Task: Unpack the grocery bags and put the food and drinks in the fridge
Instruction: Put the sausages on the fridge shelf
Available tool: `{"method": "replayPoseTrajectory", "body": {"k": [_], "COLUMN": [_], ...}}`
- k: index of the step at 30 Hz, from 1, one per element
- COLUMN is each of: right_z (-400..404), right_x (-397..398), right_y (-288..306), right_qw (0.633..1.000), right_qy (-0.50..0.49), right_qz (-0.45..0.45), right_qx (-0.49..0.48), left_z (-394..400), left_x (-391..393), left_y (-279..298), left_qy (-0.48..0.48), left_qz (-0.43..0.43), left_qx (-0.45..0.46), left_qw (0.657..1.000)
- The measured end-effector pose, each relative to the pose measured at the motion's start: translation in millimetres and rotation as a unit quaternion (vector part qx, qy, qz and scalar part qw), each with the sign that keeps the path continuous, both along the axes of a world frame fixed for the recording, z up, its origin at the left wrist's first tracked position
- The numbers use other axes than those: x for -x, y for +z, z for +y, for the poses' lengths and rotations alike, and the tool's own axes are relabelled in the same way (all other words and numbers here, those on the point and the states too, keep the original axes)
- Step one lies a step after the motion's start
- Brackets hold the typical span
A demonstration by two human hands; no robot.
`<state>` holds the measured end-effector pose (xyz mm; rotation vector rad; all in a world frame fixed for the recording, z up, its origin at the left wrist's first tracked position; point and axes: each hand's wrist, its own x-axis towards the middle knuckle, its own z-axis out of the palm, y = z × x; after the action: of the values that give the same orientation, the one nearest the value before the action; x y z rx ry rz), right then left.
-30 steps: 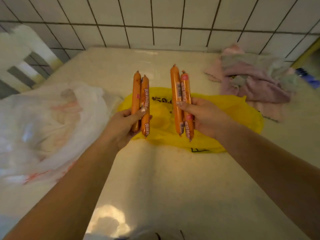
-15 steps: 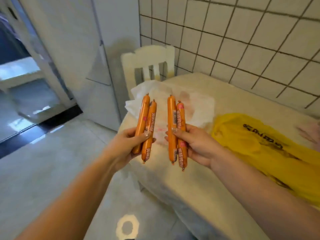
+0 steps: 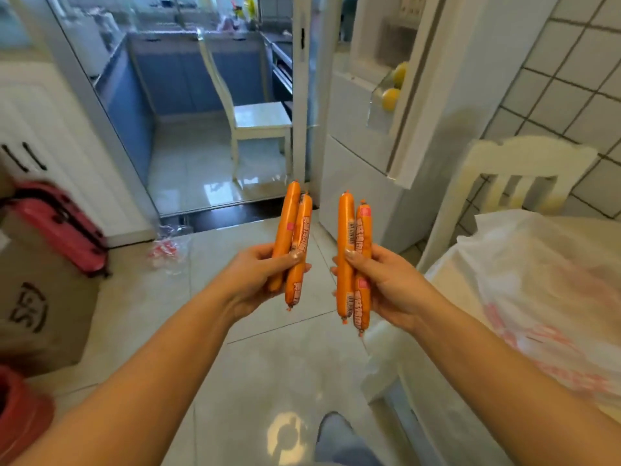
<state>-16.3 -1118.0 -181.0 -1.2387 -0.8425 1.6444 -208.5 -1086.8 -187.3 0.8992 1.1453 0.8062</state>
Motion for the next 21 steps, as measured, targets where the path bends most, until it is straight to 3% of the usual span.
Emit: {"method": "replayPoseTrajectory", "body": {"k": [4,10,21], "right_z": [63.9,213.5,442.6], "right_x": [22.7,39.1,34.1], "right_y": [1.3,16.1,68.1], "right_qw": [1.0,0.999,0.99], "right_qy": [0.002,-0.004,-0.096], "right_qz": [-0.003,0.012,0.076], "right_qx": [-0.002,-0.031,-0.071], "left_z": [54.4,198.3,430.7], "left_x": [21.4,40.3,19.6], "left_y": [0.8,19.3,53.4], "left_qy": [0.032,0.065,0.039], "left_qz": [-0.021,-0.04,-0.115], "left_qx": [-0.003,-0.023,-0.041], "left_qw": [0.999,0.997,0.992]}}
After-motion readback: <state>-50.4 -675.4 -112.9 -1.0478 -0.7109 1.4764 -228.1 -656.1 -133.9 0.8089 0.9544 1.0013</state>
